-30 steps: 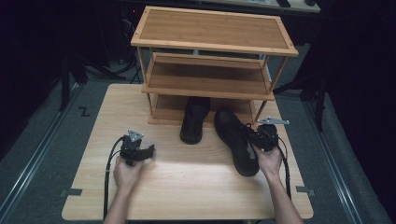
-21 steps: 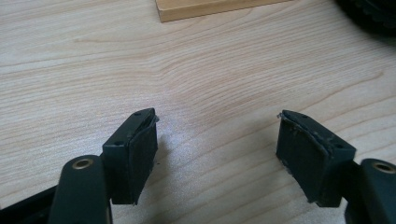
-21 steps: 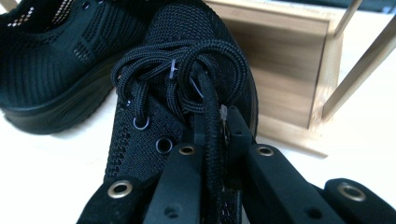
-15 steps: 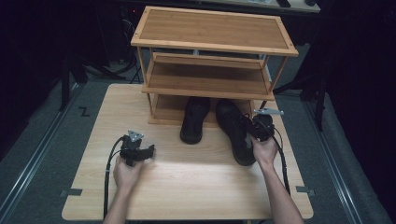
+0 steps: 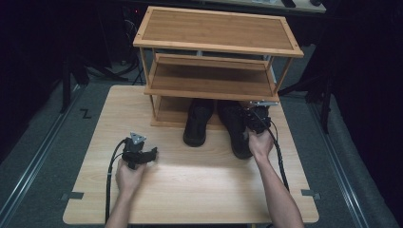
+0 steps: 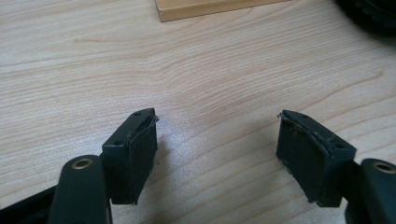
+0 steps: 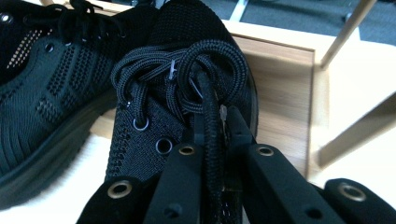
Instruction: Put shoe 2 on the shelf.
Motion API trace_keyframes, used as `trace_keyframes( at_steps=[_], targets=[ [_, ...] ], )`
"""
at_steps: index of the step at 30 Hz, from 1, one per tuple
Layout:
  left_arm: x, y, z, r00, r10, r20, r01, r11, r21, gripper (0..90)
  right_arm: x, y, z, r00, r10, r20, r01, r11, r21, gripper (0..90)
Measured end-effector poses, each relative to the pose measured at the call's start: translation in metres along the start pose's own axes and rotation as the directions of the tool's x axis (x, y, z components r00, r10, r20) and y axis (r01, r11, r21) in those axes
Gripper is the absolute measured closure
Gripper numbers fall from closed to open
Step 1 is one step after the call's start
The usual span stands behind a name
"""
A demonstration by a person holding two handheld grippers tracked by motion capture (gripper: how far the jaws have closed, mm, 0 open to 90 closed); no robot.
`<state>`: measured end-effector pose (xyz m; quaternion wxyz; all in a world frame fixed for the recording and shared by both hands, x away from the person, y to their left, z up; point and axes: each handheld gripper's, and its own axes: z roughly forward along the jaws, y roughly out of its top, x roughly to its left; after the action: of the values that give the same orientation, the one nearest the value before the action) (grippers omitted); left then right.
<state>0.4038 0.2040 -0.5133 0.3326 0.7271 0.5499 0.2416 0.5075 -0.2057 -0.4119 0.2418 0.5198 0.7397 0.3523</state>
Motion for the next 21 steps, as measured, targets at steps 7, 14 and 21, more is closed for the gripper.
trace_keyframes(
  at_steps=[7,14,21],
  targets=[
    [0.000,0.000,0.000,1.0000,0.001,0.001,-0.001,1.0000,0.001,29.3,0.006,0.004,0.021,0.9973,0.074,-0.006,-0.074,0.997,0.002,87.5],
    [0.000,0.000,0.000,1.0000,0.001,0.001,-0.001,1.0000,0.001,29.3,0.006,0.007,0.034,0.9863,0.164,0.016,-0.164,0.986,-0.018,87.5],
    [0.000,0.000,0.000,1.0000,0.001,0.001,-0.001,1.0000,0.001,29.3,0.002,0.009,0.043,0.9761,0.209,0.059,-0.208,0.978,-0.025,87.5]
  ],
)
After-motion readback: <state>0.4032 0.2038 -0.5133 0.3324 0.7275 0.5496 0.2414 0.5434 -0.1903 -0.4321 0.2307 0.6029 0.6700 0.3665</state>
